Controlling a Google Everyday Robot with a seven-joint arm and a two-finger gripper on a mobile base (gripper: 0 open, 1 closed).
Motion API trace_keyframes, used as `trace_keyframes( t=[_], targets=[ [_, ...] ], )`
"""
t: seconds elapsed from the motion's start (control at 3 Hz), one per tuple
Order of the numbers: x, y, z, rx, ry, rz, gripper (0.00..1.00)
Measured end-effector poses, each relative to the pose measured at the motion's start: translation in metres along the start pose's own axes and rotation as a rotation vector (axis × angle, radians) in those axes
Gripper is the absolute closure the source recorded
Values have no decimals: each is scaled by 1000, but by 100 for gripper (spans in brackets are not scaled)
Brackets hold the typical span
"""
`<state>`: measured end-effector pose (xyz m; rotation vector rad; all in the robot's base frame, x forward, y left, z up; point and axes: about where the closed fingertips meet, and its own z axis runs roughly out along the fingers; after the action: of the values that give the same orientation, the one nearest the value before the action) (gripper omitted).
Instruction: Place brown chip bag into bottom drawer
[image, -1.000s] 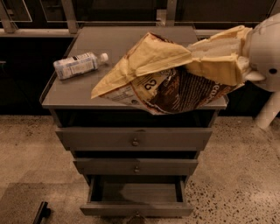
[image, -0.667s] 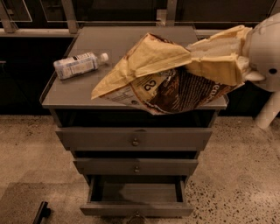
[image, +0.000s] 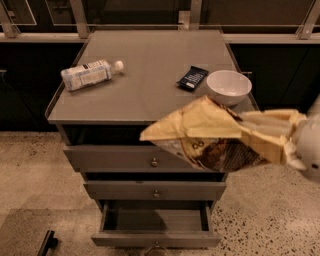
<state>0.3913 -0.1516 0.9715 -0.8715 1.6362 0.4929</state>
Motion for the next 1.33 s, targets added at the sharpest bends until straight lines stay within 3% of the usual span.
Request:
trace_keyframes(
  t=[0.33, 0.67, 1.0, 1.33],
  targets=[
    [88, -1, 3, 42, 12, 124, 100],
    [164, -3, 25, 38, 19, 249, 100],
    [164, -3, 25, 38, 19, 250, 100],
    [191, -6, 24, 64, 18, 297, 100]
  ],
)
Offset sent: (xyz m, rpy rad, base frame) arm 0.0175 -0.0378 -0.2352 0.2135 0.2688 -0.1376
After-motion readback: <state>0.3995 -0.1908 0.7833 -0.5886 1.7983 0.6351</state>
